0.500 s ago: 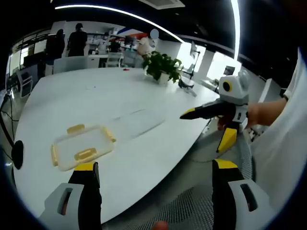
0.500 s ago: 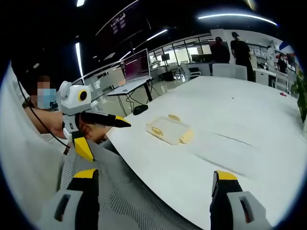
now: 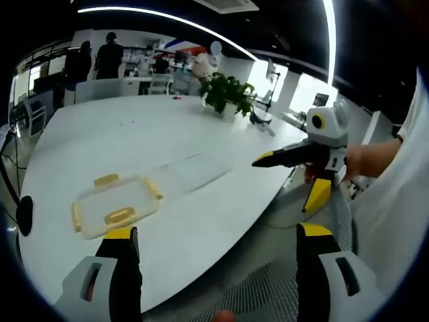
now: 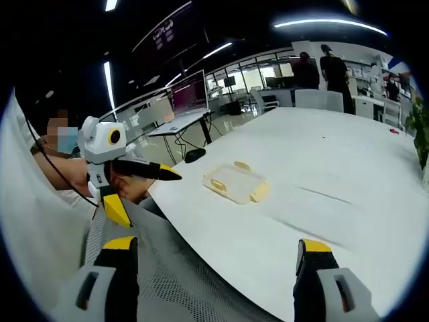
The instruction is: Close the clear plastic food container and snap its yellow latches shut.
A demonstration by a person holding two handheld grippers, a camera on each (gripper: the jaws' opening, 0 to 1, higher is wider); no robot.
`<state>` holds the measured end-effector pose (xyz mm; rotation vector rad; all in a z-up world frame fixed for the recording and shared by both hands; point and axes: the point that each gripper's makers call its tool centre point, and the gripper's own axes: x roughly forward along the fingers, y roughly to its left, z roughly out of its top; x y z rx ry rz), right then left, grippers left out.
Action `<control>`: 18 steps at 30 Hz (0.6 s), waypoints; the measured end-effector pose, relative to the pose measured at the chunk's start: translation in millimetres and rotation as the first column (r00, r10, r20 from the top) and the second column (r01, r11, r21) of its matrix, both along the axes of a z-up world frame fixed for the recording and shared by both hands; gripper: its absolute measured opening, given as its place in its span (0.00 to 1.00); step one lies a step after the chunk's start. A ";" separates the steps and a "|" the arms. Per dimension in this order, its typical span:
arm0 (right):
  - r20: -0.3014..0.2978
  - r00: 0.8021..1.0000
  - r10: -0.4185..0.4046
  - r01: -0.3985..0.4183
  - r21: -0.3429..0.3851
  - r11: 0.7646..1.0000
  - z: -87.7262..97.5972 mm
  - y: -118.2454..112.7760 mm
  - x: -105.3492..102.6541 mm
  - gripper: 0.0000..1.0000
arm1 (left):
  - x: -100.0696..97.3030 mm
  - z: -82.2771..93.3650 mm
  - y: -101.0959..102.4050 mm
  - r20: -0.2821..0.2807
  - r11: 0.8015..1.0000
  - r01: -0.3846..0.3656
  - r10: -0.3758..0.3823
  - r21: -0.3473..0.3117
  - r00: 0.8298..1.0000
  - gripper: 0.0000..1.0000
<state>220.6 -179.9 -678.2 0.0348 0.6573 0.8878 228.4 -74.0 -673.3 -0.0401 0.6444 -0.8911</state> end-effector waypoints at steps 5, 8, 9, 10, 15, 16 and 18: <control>0.002 1.000 -0.002 0.002 0.001 1.000 0.5 0.0 0.6 0.99 | 1.2 0.6 1.2 0.005 1.000 -0.006 0.006 0.000 1.000 0.98; 0.024 1.000 0.004 -0.004 -0.003 1.000 2.2 0.5 1.4 0.99 | 1.0 0.8 0.8 0.007 1.000 -0.003 0.003 0.002 1.000 0.98; 0.032 0.999 0.005 -0.005 -0.004 1.000 3.1 0.6 1.5 0.99 | 1.3 1.1 0.8 0.009 1.000 -0.004 0.004 0.001 1.000 0.98; 0.034 0.999 0.005 -0.004 -0.004 1.000 3.5 0.4 1.4 0.99 | 1.5 1.2 0.8 0.010 1.000 -0.004 0.004 0.001 1.000 0.98; 0.032 0.999 0.004 -0.004 -0.002 1.000 3.5 0.4 1.9 0.99 | 1.3 1.6 0.6 0.009 1.000 -0.005 0.005 -0.003 1.000 0.97; 0.031 1.000 0.004 -0.004 -0.001 1.000 3.4 0.6 1.6 0.99 | 1.3 1.6 0.5 0.011 1.000 -0.005 0.005 -0.002 1.000 0.97; 0.032 0.999 0.005 -0.005 -0.003 1.000 3.4 0.7 1.4 0.99 | 1.0 1.9 -0.2 0.011 1.000 -0.002 0.002 -0.005 1.000 0.97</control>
